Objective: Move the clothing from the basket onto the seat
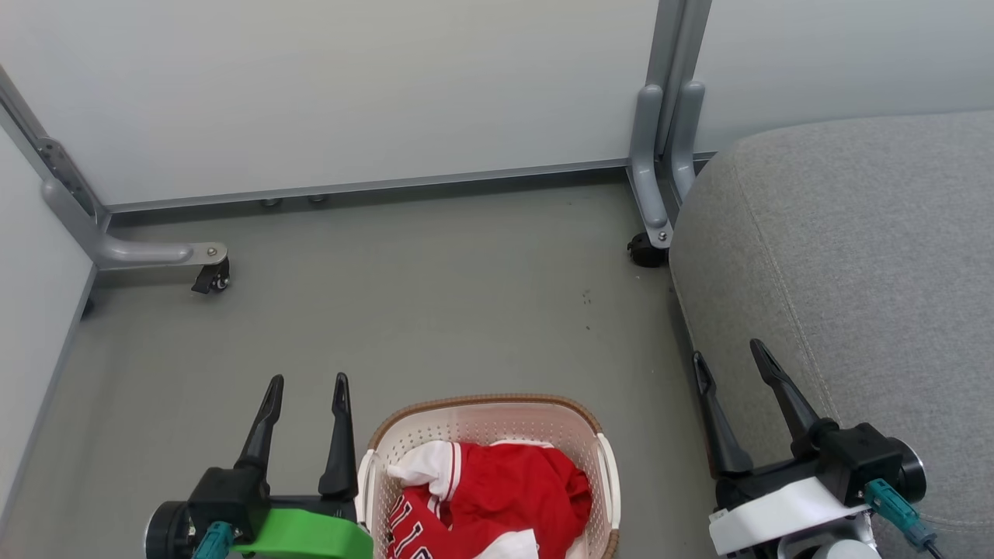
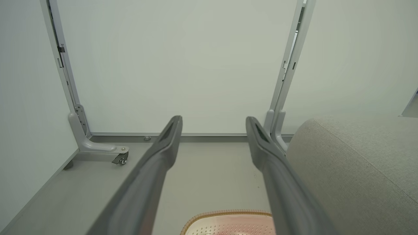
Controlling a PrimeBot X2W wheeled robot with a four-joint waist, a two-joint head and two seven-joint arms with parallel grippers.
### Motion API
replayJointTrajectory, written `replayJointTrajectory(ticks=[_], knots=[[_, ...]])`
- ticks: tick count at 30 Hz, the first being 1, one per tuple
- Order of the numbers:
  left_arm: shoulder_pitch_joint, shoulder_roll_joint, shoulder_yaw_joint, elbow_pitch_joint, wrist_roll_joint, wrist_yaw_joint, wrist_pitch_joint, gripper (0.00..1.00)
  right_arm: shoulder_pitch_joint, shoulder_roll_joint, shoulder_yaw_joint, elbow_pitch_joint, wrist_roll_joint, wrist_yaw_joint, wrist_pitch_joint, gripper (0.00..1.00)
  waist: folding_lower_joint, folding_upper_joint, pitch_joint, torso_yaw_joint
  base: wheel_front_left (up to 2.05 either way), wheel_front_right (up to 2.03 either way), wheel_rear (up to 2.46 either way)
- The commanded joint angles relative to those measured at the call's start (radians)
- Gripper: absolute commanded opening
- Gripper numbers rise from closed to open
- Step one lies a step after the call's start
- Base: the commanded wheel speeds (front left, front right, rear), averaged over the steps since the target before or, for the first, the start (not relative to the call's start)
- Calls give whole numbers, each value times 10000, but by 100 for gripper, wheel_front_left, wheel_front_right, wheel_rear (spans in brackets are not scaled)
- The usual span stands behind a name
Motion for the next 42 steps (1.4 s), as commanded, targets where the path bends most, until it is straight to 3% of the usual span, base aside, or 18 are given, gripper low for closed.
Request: replayJointTrajectory(ticks=[1,19,25,29,35,42], knots=[[169,63,-56,67,188,-47,-107,100,116,-49,11,-44,-149,1,-101,100,0,0,-15,0,0,0,0],[177,63,94,365,-76,-211,-64,100,171,-44,-190,133,233,1,-81,100,0,0,-34,31,0,0,0],[298,59,414,476,-931,116,-61,100,175,-44,-326,165,177,1,-81,100,0,0,-2,-22,0,0,0],[192,59,262,1004,-670,129,-62,100,155,-41,-620,336,31,1,-81,100,0,0,144,-65,0,0,0],[-210,56,52,1552,-350,90,-62,100,-238,-46,-1064,520,138,1,-81,100,0,0,781,-143,0,0,0],[-1345,57,-398,2410,611,-182,-62,100,-985,-43,-1339,521,127,1,-81,100,0,0,2293,-385,0,0,0]])
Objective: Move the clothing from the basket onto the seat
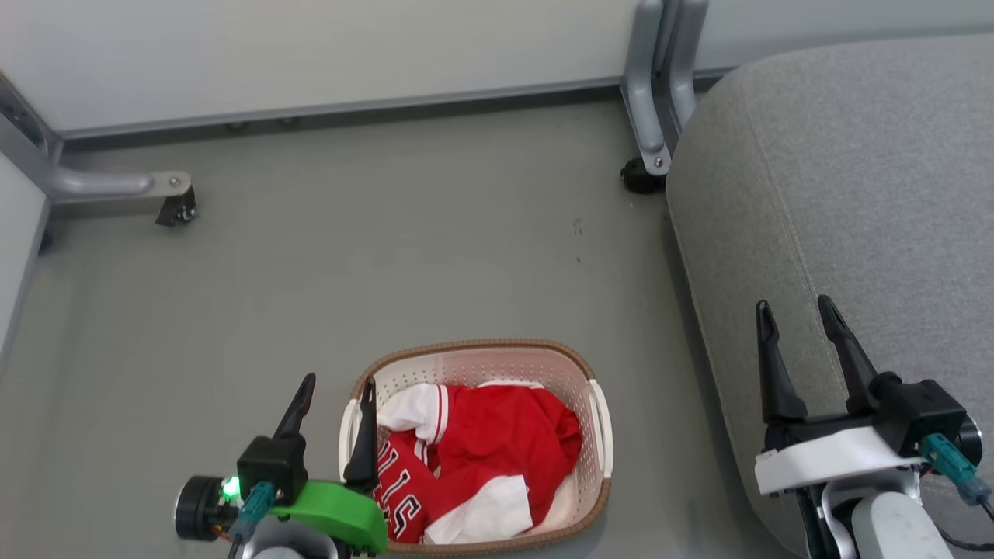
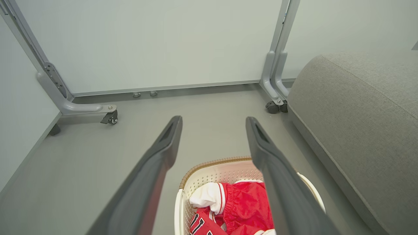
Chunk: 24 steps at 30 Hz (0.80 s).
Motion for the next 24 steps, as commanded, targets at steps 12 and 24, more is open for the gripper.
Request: replayJointTrajectory(ticks=[12,24], knots=[[-2889,76,-990,1884,1487,-666,6,100,-1694,-32,-654,-431,-14,1,-31,100,-1,-1,3701,-924,0,0,0],[-5776,348,-2304,4643,1964,-1013,5,100,-2903,-26,-762,-1092,-187,1,-31,100,-1,-1,6225,-1732,0,0,0]])
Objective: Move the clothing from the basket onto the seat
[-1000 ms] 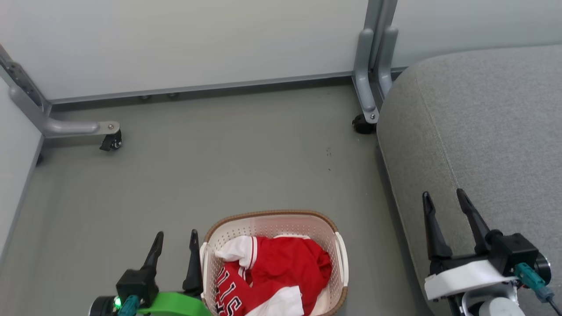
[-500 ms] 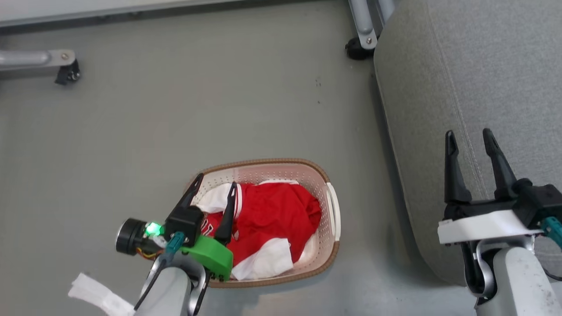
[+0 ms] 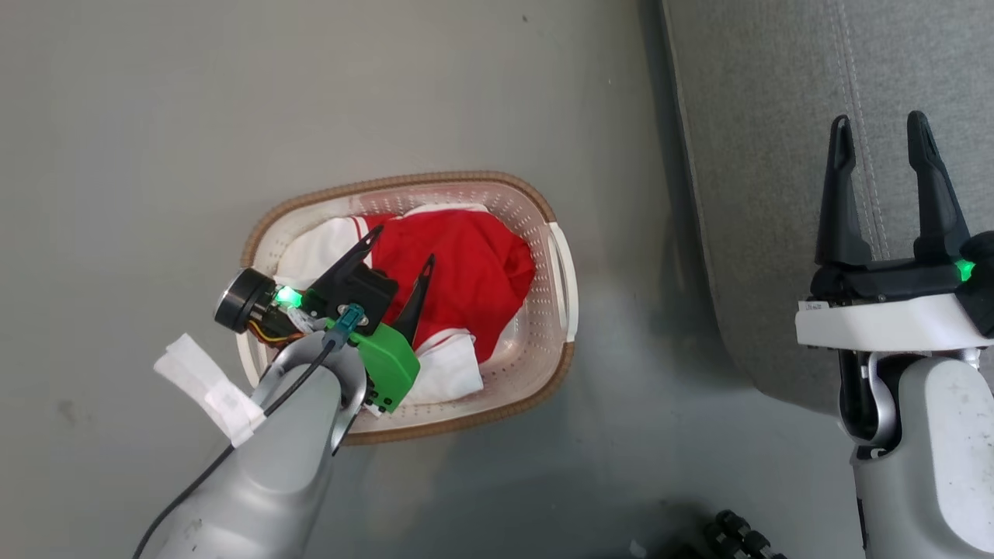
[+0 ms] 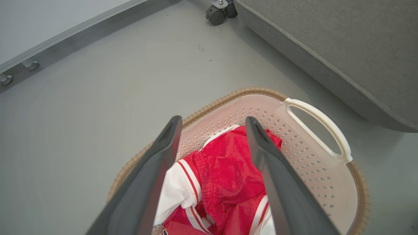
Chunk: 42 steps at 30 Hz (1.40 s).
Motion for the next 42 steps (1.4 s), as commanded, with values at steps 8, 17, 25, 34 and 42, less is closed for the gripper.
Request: replayJointTrajectory(ticks=[8,17,25,34,42], knots=[[-1787,537,-938,1422,196,-68,5,100,-864,-8,613,-510,282,1,-31,100,-2,0,2831,-1423,0,0,0],[-3261,989,-1405,2709,454,-73,5,100,-1623,-6,883,-834,216,1,-31,100,-2,0,4055,-1988,0,0,0],[-3958,1202,-1929,3789,770,37,8,100,-1891,-5,940,-1376,507,1,-31,100,-2,0,4383,-2298,0,0,0],[-4168,1136,-2369,4682,891,24,826,0,-1820,-8,973,-1545,285,1,-31,100,-2,0,4403,-2212,0,0,0],[-3758,699,-2539,4772,653,107,289,0,-1700,-14,714,-1134,-1,1,-31,100,-2,0,3548,-1774,0,0,0]])
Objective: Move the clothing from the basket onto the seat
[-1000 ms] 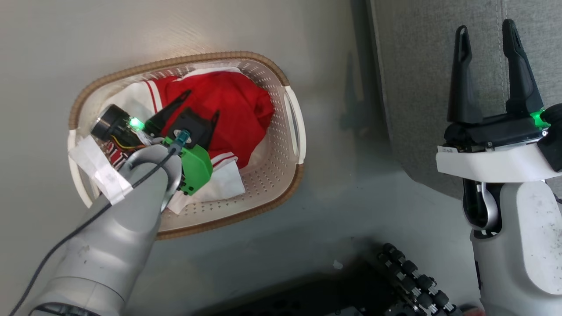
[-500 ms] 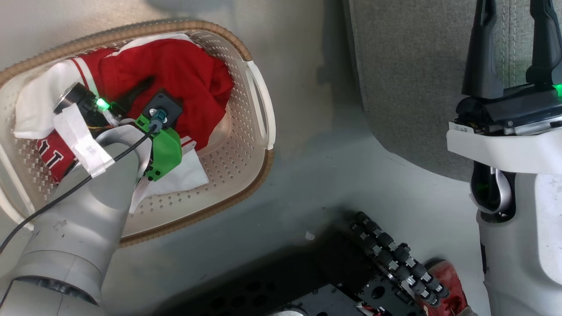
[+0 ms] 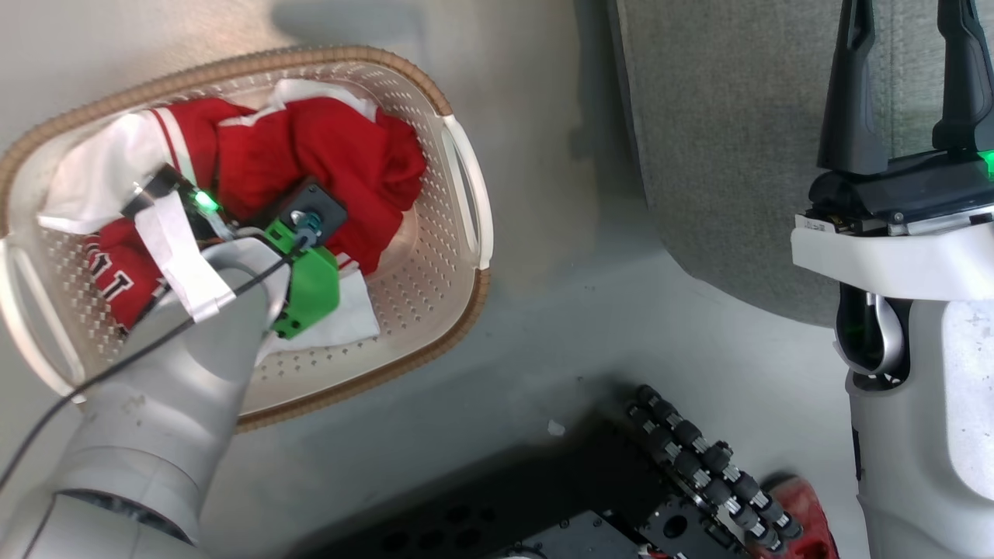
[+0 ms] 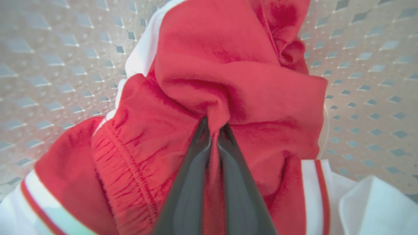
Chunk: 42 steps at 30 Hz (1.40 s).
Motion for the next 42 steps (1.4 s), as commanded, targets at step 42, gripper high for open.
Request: replayJointTrajectory(ticks=[42], knots=[[7006,-877,2677,-7887,-2875,560,-355,0,4749,-27,611,1856,-802,1,-31,100,-1,0,-9684,2102,0,0,0]])
